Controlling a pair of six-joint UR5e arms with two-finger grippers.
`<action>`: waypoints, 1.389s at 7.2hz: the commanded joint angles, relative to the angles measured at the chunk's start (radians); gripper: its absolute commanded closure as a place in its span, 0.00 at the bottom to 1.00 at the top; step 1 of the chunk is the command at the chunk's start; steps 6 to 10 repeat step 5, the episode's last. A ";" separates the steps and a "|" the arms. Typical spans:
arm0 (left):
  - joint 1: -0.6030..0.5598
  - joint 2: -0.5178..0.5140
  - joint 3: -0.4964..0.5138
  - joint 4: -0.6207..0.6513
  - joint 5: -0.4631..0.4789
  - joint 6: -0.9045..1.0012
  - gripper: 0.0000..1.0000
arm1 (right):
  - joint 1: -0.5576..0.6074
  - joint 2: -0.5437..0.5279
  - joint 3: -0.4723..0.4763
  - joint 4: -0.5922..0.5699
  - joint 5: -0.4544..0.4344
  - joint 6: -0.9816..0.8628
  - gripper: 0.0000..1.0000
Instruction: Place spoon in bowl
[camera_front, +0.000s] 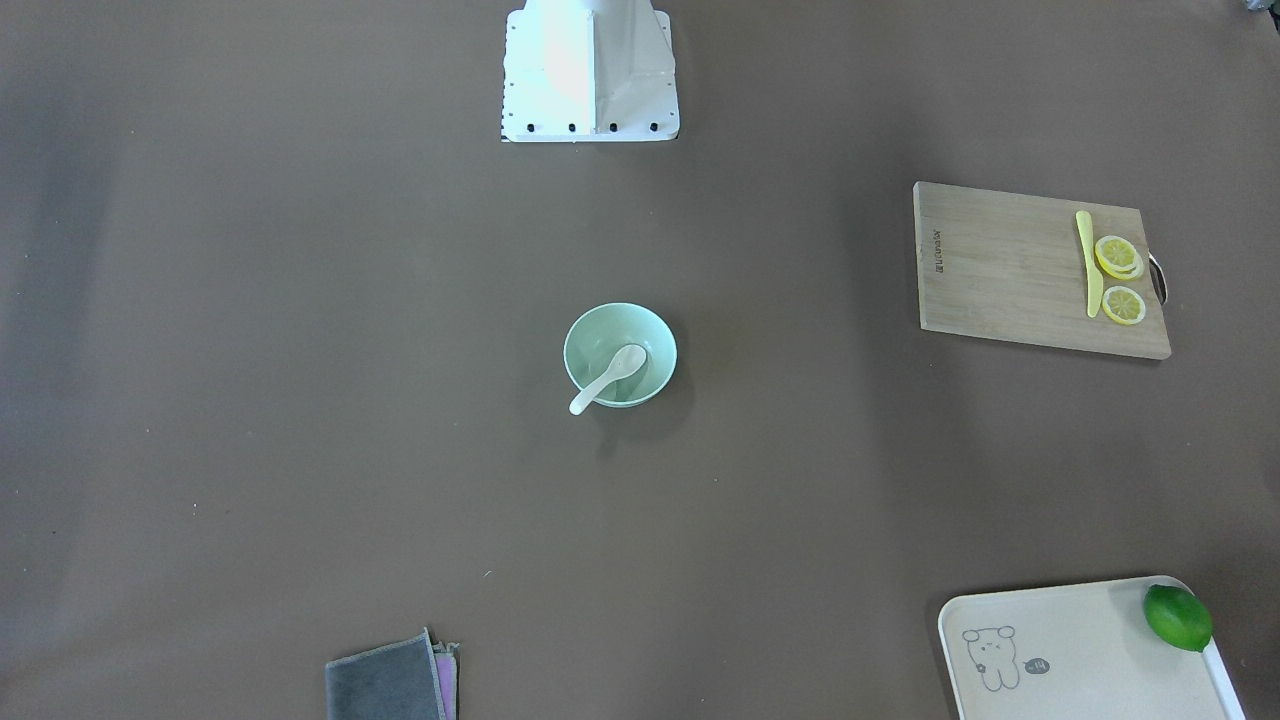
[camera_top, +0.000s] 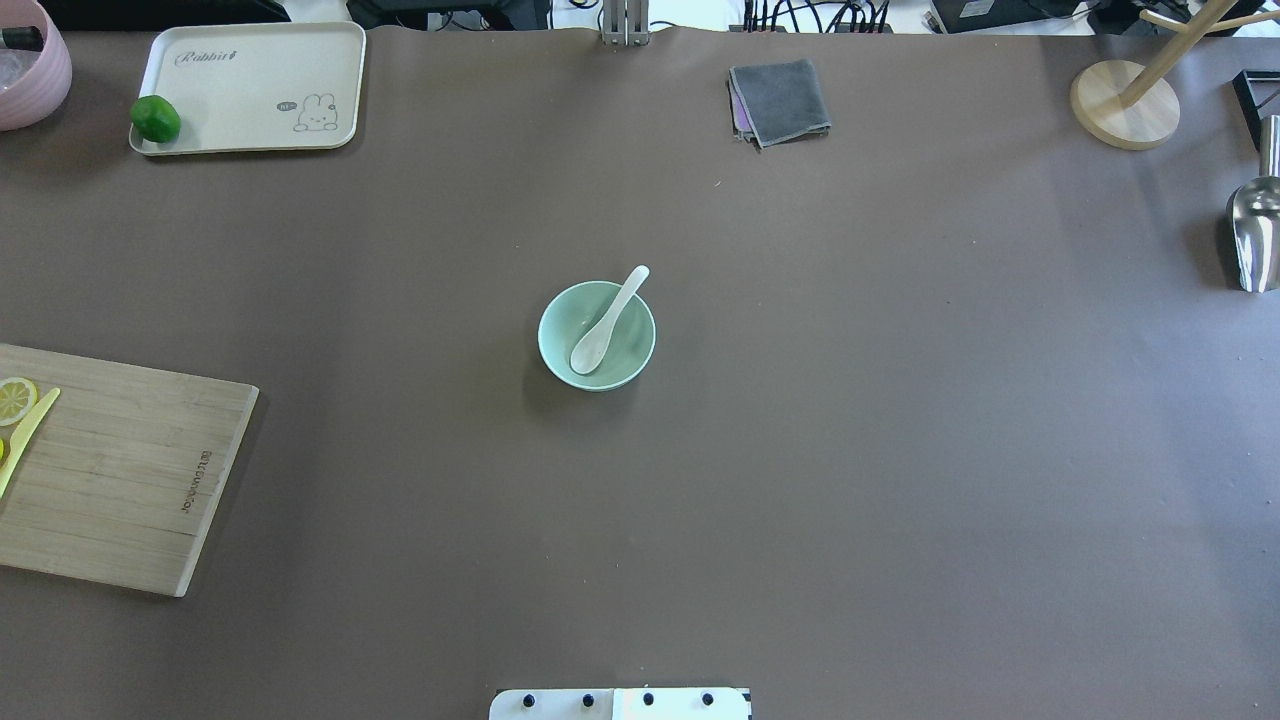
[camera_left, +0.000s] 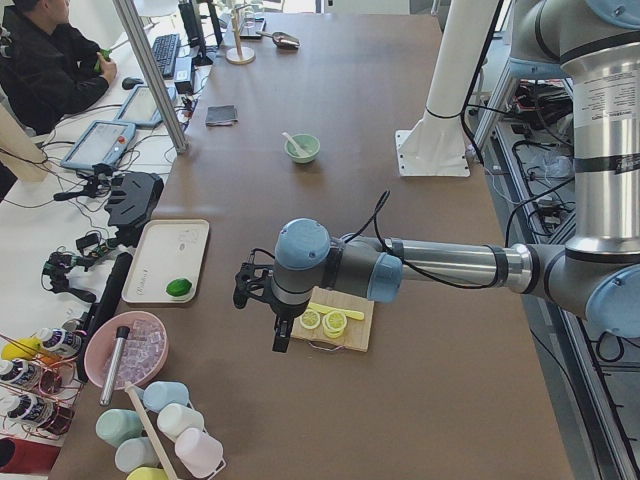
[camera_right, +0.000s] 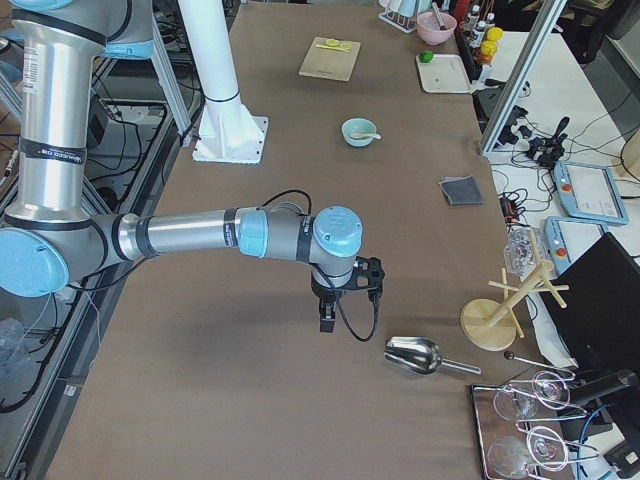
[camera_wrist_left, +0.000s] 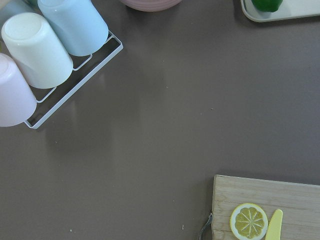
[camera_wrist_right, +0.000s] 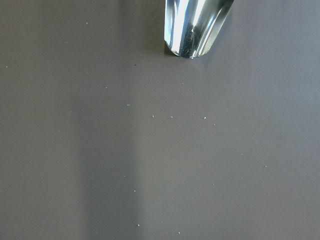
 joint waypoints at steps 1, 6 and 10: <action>-0.001 0.000 0.003 0.000 0.000 0.001 0.02 | 0.000 0.005 0.001 0.000 0.000 -0.001 0.00; -0.001 -0.002 0.004 0.000 0.006 0.001 0.02 | 0.000 0.008 0.001 0.000 0.008 -0.002 0.00; -0.001 -0.002 0.004 0.000 0.006 0.001 0.02 | 0.000 0.008 0.001 0.000 0.008 -0.002 0.00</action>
